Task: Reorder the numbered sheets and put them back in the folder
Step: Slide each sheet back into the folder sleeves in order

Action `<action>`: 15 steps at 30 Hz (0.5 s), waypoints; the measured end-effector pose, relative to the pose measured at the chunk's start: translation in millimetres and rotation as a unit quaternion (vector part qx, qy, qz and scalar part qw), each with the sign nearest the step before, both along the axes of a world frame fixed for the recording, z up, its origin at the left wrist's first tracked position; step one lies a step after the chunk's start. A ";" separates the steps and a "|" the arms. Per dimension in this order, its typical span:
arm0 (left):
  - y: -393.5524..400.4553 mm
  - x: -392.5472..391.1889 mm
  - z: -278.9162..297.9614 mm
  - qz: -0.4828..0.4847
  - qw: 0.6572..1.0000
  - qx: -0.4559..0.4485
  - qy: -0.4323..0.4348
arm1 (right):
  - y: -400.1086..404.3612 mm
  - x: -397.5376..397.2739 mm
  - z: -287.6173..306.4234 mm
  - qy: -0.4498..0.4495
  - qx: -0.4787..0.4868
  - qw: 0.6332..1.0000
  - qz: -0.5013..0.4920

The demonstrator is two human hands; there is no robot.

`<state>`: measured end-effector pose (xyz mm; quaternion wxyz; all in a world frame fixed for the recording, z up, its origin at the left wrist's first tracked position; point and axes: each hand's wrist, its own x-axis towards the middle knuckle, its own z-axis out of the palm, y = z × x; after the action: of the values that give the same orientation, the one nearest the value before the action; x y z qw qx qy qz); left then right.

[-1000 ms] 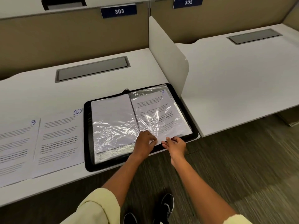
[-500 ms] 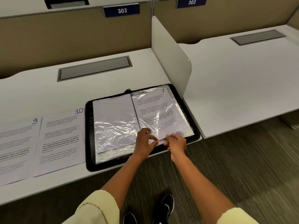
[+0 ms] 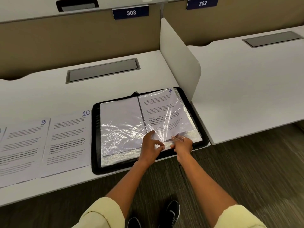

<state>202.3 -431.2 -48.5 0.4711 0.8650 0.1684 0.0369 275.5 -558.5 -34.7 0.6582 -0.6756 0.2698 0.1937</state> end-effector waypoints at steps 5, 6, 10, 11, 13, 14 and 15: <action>1.3 0.5 -1.3 0.001 1.000 -0.011 -0.008 | -1.7 0.6 3.5 -0.009 -0.006 1.000 0.009; 1.3 0.4 -2.9 -0.002 1.000 -0.012 -0.009 | -3.7 -0.6 4.0 -0.014 -0.010 1.000 0.007; 2.3 0.3 -10.5 -0.001 1.000 -0.005 -0.011 | -16.1 -9.7 4.2 -0.049 -0.062 0.997 0.005; 1.3 0.9 -11.5 -0.001 1.000 0.002 -0.011 | -20.3 -11.9 4.9 -0.058 -0.077 0.995 -0.004; -0.3 2.5 -12.9 -0.001 1.000 0.020 -0.009 | -27.8 -14.8 5.8 -0.073 -0.094 0.992 -0.031; -0.8 3.4 -13.7 -0.001 1.000 0.028 -0.007 | -31.0 -15.6 6.3 -0.078 -0.103 0.991 -0.045; -1.1 3.7 -14.2 0.000 0.999 0.033 -0.006 | -33.6 -16.1 7.2 -0.085 -0.112 0.989 -0.054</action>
<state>206.0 -432.3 -62.7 0.4435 0.8797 0.1647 0.0477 259.5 -592.1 -27.5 0.6084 -0.7436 0.2687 0.0681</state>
